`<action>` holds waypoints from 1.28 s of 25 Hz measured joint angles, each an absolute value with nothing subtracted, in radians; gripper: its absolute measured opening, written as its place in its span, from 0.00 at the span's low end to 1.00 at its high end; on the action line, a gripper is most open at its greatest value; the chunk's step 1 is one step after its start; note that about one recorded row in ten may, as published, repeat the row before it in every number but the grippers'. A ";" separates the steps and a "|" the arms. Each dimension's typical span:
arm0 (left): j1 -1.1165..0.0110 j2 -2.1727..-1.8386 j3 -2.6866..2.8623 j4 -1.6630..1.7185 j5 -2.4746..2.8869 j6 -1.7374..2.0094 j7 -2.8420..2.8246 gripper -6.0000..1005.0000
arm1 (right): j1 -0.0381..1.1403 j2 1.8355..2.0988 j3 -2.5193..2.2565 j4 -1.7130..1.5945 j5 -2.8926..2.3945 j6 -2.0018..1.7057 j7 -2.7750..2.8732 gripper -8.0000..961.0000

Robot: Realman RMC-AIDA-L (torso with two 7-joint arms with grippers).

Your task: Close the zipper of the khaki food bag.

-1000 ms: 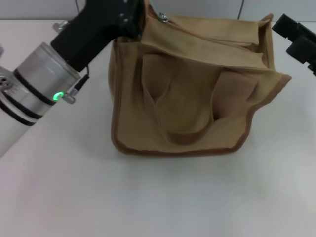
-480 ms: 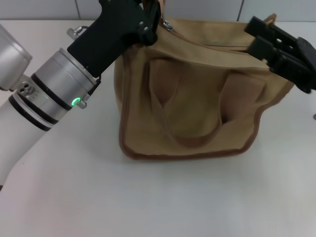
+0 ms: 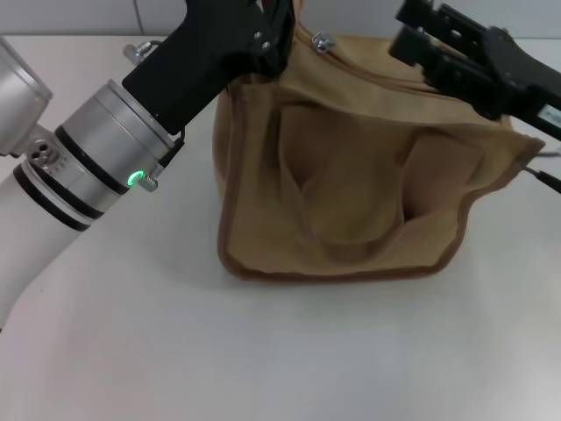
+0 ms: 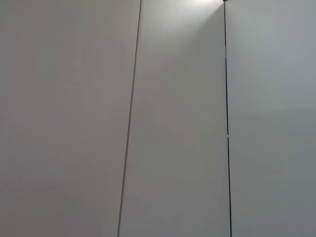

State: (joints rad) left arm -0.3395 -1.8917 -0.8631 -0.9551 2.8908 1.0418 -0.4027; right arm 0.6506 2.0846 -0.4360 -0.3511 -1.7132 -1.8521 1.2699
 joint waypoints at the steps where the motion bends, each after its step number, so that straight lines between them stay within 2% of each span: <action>1: -0.338 -1.892 -0.865 -0.959 2.891 1.042 -0.403 0.05 | 0.659 2.085 -0.439 -0.349 -1.715 -1.838 1.270 0.79; 10: -0.337 -1.894 -0.877 -0.954 2.891 1.028 -0.399 0.05 | 0.615 2.076 -0.431 -0.326 -1.683 -1.889 1.505 0.79; 13: -0.338 -1.897 -0.877 -0.952 2.891 1.028 -0.394 0.05 | 0.595 2.055 -0.430 -0.332 -1.647 -1.914 1.739 0.79; 14: -0.339 -1.897 -0.878 -0.951 2.891 1.027 -0.394 0.05 | 0.592 2.033 -0.429 -0.325 -1.631 -1.924 1.939 0.79; 18: -0.343 -1.900 -0.878 -0.950 2.892 1.027 -0.387 0.05 | 0.591 2.016 -0.429 -0.296 -1.579 -1.929 2.199 0.79; 21: -0.346 -1.906 -0.875 -0.956 2.892 1.026 -0.356 0.05 | 0.597 2.028 -0.430 -0.269 -1.531 -1.902 2.386 0.79; 26: -0.351 -1.919 -0.878 -0.961 2.892 1.013 -0.328 0.06 | 0.625 2.077 -0.437 -0.211 -1.525 -1.773 2.455 0.79; 32: -0.354 -1.924 -0.878 -0.971 2.892 1.001 -0.316 0.06 | 0.678 2.086 -0.438 -0.089 -1.524 -1.648 2.416 0.79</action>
State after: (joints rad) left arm -0.3540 -1.9240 -0.8781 -0.9709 2.8918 1.0010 -0.3163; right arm 0.6777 2.0863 -0.4375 -0.0892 -1.5239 -1.6484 2.4163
